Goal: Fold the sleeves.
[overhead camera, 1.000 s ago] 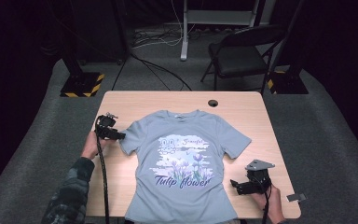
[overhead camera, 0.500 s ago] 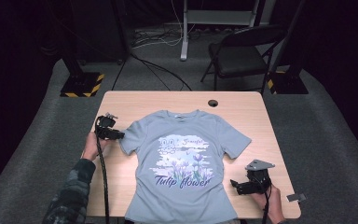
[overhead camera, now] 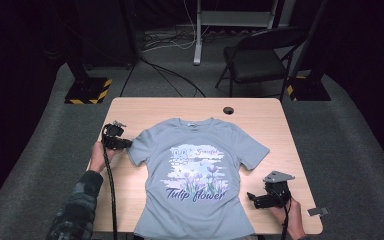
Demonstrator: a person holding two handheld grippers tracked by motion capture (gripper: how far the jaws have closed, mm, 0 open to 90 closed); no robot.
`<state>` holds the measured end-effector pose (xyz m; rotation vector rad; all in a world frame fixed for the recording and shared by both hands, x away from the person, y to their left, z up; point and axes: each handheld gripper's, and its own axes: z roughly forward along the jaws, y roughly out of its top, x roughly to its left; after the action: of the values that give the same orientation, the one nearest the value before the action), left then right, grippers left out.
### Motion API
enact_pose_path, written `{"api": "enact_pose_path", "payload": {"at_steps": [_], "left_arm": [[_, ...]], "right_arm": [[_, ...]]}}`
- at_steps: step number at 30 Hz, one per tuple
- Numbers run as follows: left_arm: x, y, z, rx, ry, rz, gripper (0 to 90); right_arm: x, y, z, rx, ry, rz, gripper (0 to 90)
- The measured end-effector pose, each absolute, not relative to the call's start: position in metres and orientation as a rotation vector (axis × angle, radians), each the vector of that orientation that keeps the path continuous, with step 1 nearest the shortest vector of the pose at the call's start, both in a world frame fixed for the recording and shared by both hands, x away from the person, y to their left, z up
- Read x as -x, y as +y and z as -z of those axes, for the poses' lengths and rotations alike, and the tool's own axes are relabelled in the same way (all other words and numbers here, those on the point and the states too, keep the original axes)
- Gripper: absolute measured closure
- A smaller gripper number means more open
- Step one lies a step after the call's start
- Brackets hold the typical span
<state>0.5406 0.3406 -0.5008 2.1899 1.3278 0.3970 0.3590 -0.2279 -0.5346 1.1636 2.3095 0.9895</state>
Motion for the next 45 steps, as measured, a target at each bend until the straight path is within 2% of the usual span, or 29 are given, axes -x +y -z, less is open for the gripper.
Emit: {"api": "enact_pose_path", "payload": {"at_steps": [7,20,45], "left_arm": [[-0.539,0.34,0.498,-2.174,1.32,-0.406,83.1],[-0.53,0.332,0.484,-2.15,1.257,-0.435,83.7],[-0.519,0.289,0.454,-2.19,1.126,-0.39,83.6]], "right_arm": [[-0.359,-0.228,0.535,-1.165,2.309,-0.99,1.6],[-0.359,-0.228,0.535,-1.165,2.309,-0.99,1.7],[-0.359,-0.228,0.535,-1.165,2.31,-0.99,1.7]]}}
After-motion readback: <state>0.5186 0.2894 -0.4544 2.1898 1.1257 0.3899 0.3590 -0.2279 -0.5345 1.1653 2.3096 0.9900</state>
